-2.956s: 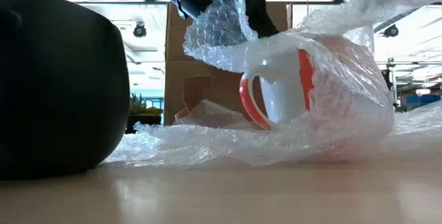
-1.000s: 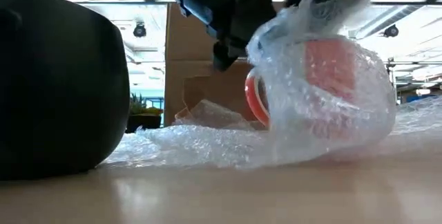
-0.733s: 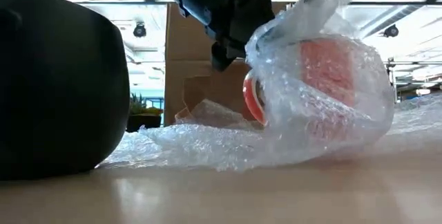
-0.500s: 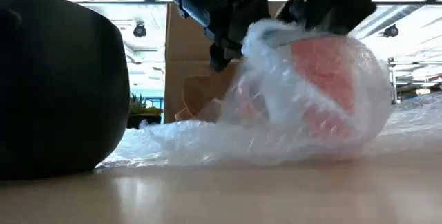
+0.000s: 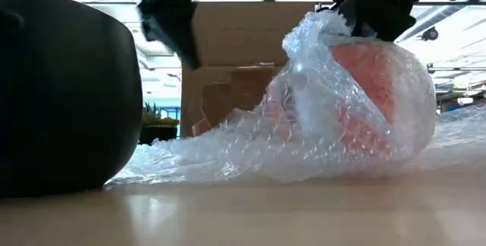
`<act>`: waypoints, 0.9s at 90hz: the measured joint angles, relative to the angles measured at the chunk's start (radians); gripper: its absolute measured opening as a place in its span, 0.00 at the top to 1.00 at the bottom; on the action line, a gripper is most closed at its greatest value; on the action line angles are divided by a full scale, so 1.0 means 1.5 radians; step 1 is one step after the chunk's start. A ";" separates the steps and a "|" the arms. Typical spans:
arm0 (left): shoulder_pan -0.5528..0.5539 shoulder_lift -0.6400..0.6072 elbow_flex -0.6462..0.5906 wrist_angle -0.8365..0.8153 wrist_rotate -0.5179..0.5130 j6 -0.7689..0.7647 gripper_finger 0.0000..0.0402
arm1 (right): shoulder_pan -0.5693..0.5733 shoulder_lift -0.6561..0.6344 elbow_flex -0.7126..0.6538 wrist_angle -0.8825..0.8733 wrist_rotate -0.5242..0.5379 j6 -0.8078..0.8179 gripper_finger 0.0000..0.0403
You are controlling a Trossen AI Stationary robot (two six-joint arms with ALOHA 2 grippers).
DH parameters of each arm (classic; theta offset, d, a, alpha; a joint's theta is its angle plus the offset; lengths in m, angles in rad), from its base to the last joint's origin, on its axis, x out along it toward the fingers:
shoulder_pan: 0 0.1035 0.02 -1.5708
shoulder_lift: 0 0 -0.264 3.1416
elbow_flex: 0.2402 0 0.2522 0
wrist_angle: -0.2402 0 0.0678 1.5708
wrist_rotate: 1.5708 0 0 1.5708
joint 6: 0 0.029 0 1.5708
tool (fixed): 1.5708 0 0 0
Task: Wrap mug
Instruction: Wrap the orange mug with the bubble wrap on top
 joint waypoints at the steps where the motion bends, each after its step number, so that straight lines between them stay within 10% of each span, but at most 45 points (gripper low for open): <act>1: 0.004 -0.001 -0.005 0.003 0.004 -0.003 0.89 | 0.000 0.000 0.000 0.000 0.000 0.000 0.99; 44: 0.148 -0.010 -0.247 0.262 0.129 -0.006 0.45 | 0.000 -0.001 -0.016 0.029 0.005 -0.018 0.99; 81: 0.148 -0.015 -0.294 0.379 0.216 0.002 0.97 | 0.000 -0.002 -0.026 0.046 0.006 -0.026 0.99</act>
